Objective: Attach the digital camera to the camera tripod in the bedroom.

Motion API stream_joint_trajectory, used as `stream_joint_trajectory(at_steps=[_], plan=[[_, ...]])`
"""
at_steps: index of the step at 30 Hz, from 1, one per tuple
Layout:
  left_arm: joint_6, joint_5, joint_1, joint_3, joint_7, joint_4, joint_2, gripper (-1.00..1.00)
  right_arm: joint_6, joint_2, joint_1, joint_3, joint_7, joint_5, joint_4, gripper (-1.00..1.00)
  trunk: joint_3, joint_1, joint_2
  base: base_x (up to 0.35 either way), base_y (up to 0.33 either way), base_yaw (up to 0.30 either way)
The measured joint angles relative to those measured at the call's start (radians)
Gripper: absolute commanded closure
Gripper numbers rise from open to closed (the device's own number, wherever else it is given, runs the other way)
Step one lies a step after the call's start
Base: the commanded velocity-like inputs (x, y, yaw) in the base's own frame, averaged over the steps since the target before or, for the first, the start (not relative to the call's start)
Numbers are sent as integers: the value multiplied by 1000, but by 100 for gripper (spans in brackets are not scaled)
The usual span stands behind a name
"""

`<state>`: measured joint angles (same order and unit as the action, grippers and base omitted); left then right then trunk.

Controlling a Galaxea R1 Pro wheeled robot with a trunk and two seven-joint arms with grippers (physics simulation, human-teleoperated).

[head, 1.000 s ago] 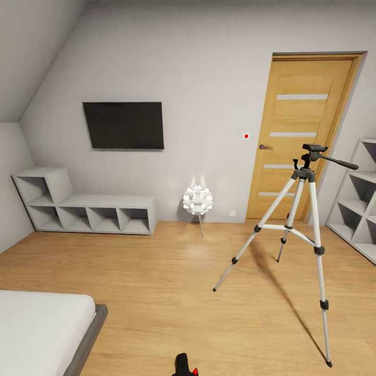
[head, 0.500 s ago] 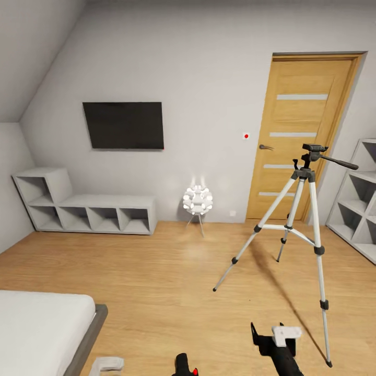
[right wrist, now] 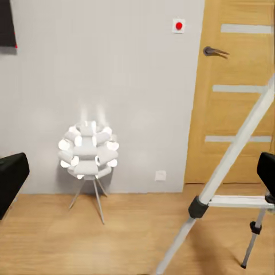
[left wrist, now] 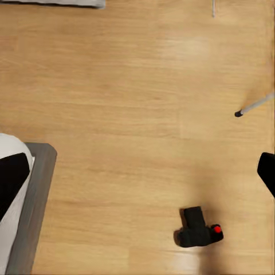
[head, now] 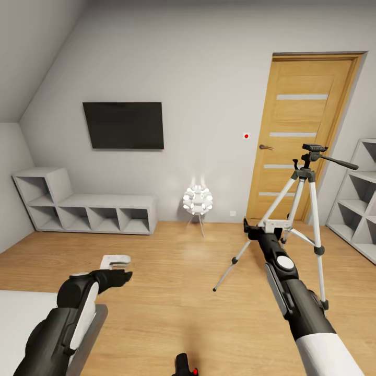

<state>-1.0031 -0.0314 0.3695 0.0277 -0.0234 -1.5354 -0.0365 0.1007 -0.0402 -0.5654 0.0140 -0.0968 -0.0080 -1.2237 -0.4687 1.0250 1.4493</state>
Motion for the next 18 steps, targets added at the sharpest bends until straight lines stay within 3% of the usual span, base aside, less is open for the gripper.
stream_joint_trajectory(at_steps=[4, 8, 15, 16, 18], plan=[[-39, -5, 75, 7, -55, 4, -7, -100, 14, 9, -42, 1, -7, -1, -2, -100, 0, 0, 0, 0, 0, 0], [-39, -5, 106, 33, -179, 7, -51, -100, 16, 17, -56, 22, -4, -3, -3, -100, 0, 0, 0, 0, 0, 0], [-37, -6, 114, 74, -479, 4, -137, -100, 17, 26, -59, 173, -5, -2, -3, -100, 0, 0, 0, 0, 0, 0], [-37, -6, 115, 81, -561, 3, -152, -100, 17, 26, -59, 204, -6, -3, -3, -100, 0, 0, 0, 0, 0, 0], [-36, -5, 115, 86, -629, 5, -162, -100, 17, 27, -58, 224, -7, -3, -3, -100, 0, 0, 0, 0, 0, 0]])
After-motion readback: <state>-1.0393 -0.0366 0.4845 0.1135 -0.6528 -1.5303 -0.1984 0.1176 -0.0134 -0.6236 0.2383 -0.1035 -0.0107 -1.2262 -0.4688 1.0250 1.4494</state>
